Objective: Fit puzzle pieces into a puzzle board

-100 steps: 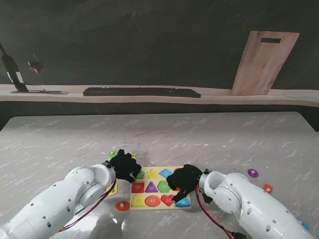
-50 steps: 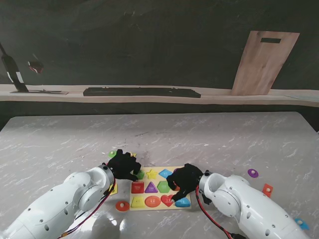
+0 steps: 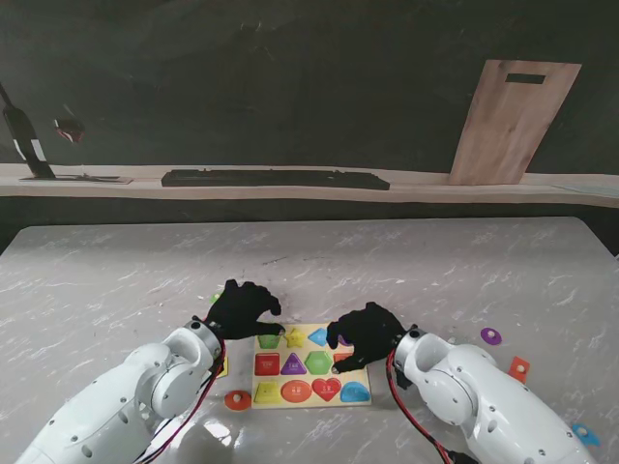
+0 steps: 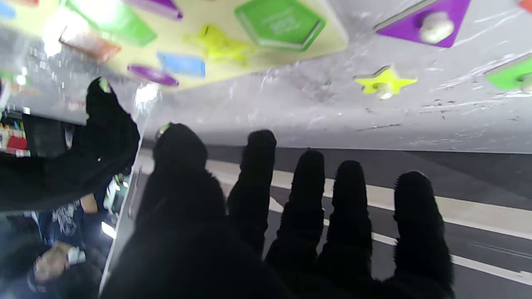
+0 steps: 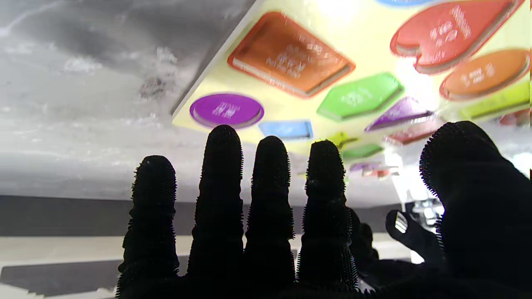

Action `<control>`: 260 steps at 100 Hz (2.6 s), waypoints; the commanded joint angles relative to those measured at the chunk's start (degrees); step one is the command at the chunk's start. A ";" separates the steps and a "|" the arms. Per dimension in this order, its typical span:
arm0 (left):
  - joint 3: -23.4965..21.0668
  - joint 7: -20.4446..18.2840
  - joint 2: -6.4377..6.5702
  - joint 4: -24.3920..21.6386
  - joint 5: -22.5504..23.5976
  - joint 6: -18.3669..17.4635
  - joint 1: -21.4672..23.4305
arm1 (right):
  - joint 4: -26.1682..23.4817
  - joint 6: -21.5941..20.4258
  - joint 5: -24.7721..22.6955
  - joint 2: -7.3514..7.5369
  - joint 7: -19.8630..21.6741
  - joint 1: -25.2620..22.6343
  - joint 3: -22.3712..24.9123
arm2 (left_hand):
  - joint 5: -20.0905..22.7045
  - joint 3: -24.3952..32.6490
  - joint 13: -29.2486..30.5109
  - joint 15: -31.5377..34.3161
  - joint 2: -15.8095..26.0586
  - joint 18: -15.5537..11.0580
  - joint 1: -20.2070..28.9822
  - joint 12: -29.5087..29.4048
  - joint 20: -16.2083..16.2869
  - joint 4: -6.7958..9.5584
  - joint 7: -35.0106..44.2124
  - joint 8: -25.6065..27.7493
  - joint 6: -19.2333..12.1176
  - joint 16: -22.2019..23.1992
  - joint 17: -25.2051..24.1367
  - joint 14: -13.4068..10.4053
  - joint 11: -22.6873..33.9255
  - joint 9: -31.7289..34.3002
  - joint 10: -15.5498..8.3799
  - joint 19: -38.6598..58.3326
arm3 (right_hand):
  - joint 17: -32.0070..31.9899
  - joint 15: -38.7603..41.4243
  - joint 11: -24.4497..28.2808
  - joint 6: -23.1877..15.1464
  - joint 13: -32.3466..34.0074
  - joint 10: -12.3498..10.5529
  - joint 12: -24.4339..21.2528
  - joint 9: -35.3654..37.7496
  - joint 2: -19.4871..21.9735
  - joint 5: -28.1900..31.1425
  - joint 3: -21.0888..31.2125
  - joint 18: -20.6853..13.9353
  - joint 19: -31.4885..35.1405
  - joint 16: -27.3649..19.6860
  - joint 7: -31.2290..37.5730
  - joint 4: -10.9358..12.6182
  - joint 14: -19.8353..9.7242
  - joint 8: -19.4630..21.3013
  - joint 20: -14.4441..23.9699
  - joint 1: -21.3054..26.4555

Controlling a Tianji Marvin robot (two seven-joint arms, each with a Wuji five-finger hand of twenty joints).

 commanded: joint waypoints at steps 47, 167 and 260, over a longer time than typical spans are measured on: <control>-11.02 4.65 -4.22 -5.21 -21.77 -8.12 7.36 | -14.91 -5.99 3.44 -0.13 4.81 -14.98 20.50 | -7.28 1.03 -2.58 -11.05 -1.61 -10.07 -10.04 -11.65 -8.88 3.33 -15.58 -2.56 1.26 -8.70 -2.46 -0.77 -11.23 -4.78 1.32 -12.55 | 0.20 -19.51 -5.92 1.20 -4.08 0.98 -4.78 -10.74 -7.77 -14.69 1.71 -1.96 -5.17 -11.30 -1.47 -0.60 3.05 -0.41 -5.88 1.65; -12.04 -1.44 -3.74 -7.99 -29.40 -8.75 9.22 | -20.76 0.73 -23.24 -0.30 5.29 -42.32 52.39 | -6.78 1.71 0.45 -13.05 -4.62 -12.01 -6.58 -10.91 -8.38 3.74 -19.57 -1.91 0.34 -7.90 1.33 -1.27 -13.06 -3.68 0.08 -15.94 | 7.77 -3.16 -0.06 -4.51 6.82 -4.28 -2.65 3.80 -20.78 -1.35 30.82 -2.33 1.64 -2.50 3.73 -5.69 -2.46 0.63 -0.93 4.83; -10.22 -2.83 -3.83 -6.35 -30.96 -6.38 7.24 | -10.52 11.76 -29.57 0.13 -0.19 -41.71 50.72 | -6.02 1.51 0.52 -12.58 -3.57 -11.66 -6.55 -10.75 -7.64 3.69 -19.26 -1.65 0.52 -7.29 1.06 -0.98 -12.94 -3.58 0.34 -15.41 | 9.24 5.66 5.36 -2.13 9.87 -2.20 -0.14 9.53 -22.13 7.51 30.92 -1.11 4.16 2.09 7.19 -6.99 -1.09 1.75 -0.05 -0.37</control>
